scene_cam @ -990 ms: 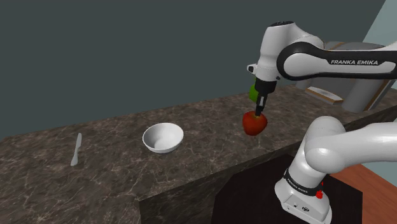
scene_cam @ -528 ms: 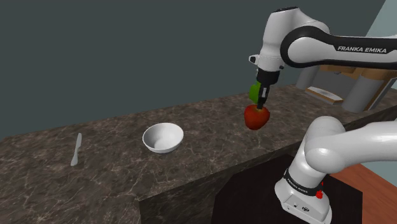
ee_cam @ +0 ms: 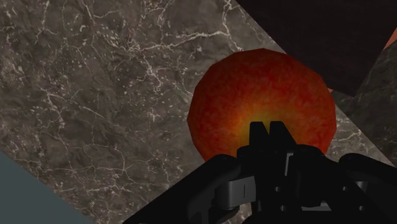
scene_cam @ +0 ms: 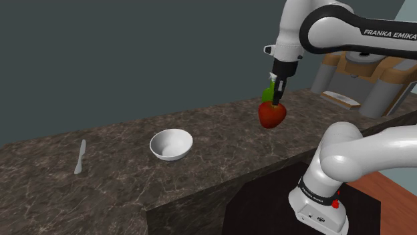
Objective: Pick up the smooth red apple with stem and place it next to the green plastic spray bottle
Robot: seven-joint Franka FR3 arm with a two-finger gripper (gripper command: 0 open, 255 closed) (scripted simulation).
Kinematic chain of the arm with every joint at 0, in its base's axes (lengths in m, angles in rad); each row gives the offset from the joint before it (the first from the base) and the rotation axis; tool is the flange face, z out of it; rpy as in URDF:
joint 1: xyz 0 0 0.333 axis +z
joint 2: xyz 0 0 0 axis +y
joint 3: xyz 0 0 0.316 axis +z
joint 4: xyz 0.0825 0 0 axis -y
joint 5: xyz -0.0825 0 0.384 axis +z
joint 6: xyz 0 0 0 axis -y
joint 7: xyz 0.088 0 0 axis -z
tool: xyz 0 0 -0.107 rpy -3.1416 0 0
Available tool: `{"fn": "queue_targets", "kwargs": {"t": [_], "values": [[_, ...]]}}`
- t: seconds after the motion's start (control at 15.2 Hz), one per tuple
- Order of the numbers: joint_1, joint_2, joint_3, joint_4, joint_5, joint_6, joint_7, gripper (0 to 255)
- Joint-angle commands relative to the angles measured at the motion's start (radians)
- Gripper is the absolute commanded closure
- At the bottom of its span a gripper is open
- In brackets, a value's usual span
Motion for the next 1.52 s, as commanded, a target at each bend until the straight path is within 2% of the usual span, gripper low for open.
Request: {"fn": "queue_targets", "kwargs": {"t": [0.0,1.45], "values": [[0.0,0.008,0.0,0.031,0.0,-0.023,-0.003,255],[-0.003,0.153,0.009,0.419,0.004,-0.265,-0.026,255]]}}
